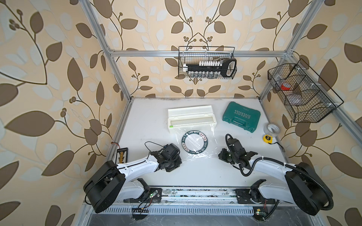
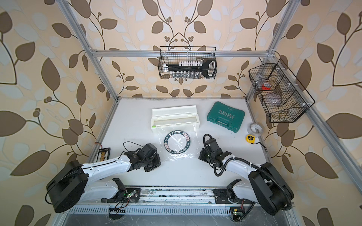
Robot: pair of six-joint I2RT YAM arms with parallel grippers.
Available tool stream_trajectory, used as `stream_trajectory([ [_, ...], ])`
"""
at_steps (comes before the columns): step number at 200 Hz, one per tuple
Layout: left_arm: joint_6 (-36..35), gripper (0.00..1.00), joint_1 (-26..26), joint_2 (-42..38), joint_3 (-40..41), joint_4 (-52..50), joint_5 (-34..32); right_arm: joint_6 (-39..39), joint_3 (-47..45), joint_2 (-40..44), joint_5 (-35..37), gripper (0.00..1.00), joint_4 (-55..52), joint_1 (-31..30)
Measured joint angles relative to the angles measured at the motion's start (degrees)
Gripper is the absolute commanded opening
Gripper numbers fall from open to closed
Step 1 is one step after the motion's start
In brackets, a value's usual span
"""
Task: Wrap the plate with plastic wrap
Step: Cover the plate with plastic wrap.
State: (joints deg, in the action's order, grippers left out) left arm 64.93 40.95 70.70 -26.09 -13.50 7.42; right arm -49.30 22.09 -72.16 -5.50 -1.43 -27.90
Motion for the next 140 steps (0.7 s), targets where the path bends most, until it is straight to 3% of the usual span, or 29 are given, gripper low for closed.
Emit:
stream_trajectory([
  [68,-0.4,0.00,-0.3,0.7,-0.6,-0.4,-0.5,0.5,-0.1,-0.7,0.9,0.00,1.6,0.0],
  [140,-3.5,0.00,-8.5,10.9,-5.5,6.4,2.2,1.1,6.1,-10.0,2.8,0.00,5.8,0.5],
])
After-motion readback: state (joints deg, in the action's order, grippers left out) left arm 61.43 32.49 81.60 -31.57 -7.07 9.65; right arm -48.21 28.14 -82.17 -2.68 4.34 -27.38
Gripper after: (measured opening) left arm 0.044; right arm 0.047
